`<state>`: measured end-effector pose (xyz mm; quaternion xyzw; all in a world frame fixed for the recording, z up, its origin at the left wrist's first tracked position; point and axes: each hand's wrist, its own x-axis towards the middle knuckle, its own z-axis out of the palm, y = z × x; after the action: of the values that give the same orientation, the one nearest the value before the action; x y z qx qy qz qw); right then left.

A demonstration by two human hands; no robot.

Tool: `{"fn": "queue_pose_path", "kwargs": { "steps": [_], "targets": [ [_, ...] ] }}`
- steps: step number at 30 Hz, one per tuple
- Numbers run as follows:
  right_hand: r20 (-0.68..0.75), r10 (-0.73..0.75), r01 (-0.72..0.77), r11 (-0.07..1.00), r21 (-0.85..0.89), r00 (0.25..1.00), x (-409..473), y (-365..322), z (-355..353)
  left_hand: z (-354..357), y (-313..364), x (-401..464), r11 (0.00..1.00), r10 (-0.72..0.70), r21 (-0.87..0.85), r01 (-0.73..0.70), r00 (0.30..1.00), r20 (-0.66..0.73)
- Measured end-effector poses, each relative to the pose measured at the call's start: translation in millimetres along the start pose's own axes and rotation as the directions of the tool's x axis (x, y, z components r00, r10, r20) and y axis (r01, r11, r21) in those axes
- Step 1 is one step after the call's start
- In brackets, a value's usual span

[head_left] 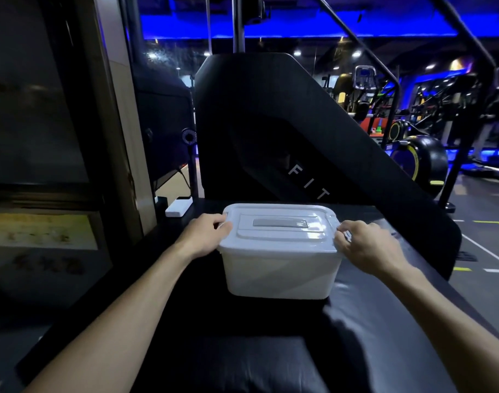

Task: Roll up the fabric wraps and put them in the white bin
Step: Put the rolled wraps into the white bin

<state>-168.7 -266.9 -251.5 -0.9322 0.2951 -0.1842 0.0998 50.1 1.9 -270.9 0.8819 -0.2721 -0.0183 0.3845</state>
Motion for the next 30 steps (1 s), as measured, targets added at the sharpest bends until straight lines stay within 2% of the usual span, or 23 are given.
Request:
{"fn": "queue_pose_path", "kwargs": {
  "steps": [5,9,11,13,15,17,21,23,26,28,30],
  "targets": [
    [0.034,-0.013,0.013,1.0,0.007,0.999,19.2,0.2,-1.5,0.7,8.7,5.6,0.999,-0.03,-0.032,0.03,1.0,0.008],
    [0.083,-0.04,0.029,0.992,0.127,0.996,26.1,19.6,-2.1,3.9,3.9,2.8,0.999,-0.04,-0.036,0.04,0.999,0.002],
    [0.077,-0.028,0.006,0.965,0.262,0.997,26.7,25.9,0.2,7.5,3.0,-1.0,0.984,-0.082,-0.156,0.083,0.997,0.017],
    [0.142,0.011,-0.056,0.945,0.323,0.99,28.3,26.3,3.8,10.9,7.3,-6.8,0.956,-0.166,-0.239,0.167,0.986,0.026],
    [0.229,0.062,-0.151,0.906,0.396,0.971,30.2,23.1,6.2,12.7,6.4,-7.2,0.953,-0.221,-0.228,0.2,0.973,-0.068],
    [0.196,0.08,-0.161,0.879,0.449,0.977,31.9,19.6,7.8,11.7,6.6,-6.7,0.96,-0.234,-0.19,0.204,0.961,-0.147],
    [-0.033,0.129,-0.107,0.919,0.38,0.991,26.3,13.3,12.6,13.1,17.1,-12.0,0.985,-0.159,-0.11,0.136,0.959,-0.233],
    [-0.135,0.083,-0.043,0.961,0.272,0.987,15.8,4.2,15.9,13.7,20.2,-16.3,0.992,-0.12,-0.06,0.109,0.963,-0.243],
    [-0.166,0.013,0.001,0.997,0.081,0.986,0.7,-10.0,12.6,10.7,23.3,-25.5,0.996,-0.069,0.044,0.081,0.974,-0.218],
    [-0.206,-0.119,0.123,0.992,0.008,0.971,-9.4,-15.4,12.7,11.2,28.2,-37.6,0.99,0.046,0.141,-0.019,0.98,-0.192],
    [-0.16,-0.286,0.289,0.957,-0.004,0.945,-22.3,-20.5,21.2,16.6,35.7,-56.5,0.95,0.198,0.266,-0.166,0.975,-0.099]
  ]
}}
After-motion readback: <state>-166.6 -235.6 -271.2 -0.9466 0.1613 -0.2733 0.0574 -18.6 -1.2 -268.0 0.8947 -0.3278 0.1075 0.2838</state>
